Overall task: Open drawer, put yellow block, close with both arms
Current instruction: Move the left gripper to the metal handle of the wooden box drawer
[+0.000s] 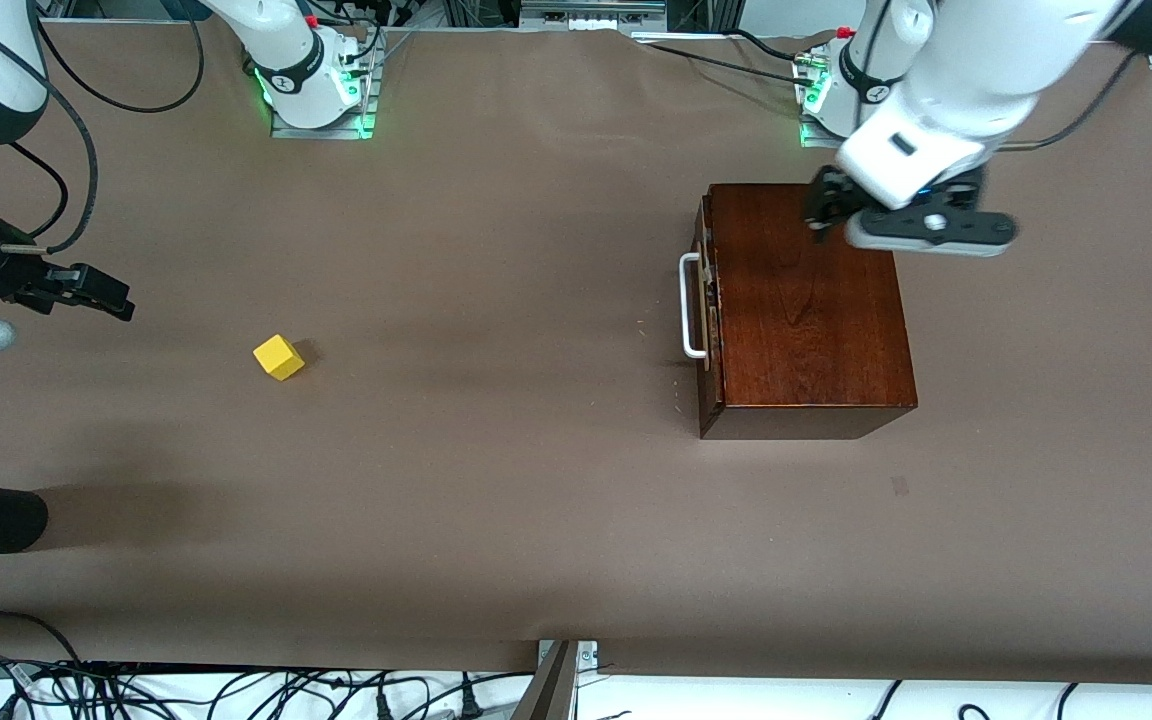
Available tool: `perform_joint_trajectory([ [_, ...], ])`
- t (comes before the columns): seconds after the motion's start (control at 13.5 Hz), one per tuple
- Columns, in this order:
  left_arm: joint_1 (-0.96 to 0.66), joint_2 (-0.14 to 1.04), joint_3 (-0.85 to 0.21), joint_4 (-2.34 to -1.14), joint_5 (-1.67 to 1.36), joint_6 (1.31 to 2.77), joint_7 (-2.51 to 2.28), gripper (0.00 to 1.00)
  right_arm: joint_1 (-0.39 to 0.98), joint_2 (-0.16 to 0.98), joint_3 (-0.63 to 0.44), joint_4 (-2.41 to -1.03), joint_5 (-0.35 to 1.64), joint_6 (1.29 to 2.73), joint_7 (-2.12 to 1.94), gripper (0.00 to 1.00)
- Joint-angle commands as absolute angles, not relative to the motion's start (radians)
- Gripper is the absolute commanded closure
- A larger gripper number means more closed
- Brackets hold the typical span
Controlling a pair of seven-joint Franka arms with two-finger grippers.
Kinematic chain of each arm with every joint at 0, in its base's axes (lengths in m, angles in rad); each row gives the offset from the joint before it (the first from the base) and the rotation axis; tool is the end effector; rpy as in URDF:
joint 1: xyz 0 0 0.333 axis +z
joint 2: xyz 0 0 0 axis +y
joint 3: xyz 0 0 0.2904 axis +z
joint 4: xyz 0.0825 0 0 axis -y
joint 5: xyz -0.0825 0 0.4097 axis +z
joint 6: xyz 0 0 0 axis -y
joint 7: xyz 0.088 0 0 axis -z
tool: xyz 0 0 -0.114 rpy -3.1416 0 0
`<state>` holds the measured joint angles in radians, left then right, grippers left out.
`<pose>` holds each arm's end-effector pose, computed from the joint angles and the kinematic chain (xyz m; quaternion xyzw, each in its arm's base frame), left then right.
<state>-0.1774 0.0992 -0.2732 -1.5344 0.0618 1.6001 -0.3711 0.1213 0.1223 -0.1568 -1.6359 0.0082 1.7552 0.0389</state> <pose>0.5535 -0.2526 0.5557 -0.9989 0.0407 0.0067 0.0220 0.6224 -0.0174 0.5025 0.9993 -0.0374 -0.0007 0.0055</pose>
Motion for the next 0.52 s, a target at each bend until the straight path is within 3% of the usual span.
perform_joint_trajectory([
  [0.0,-0.179,0.178,-0.342,-1.489,0.115,1.624,-0.445,0.00,0.118,0.121,-0.155,-1.628,0.015,1.752,0.044,0.00],
  [0.15,-0.201,0.234,-0.426,-1.491,0.184,1.649,-0.529,0.00,0.118,0.121,-0.155,-1.628,0.015,1.752,0.044,0.00],
  [0.44,-0.288,0.351,-0.439,-1.520,0.206,1.747,-0.698,0.00,0.118,0.121,-0.155,-1.628,0.014,1.752,0.044,0.00],
])
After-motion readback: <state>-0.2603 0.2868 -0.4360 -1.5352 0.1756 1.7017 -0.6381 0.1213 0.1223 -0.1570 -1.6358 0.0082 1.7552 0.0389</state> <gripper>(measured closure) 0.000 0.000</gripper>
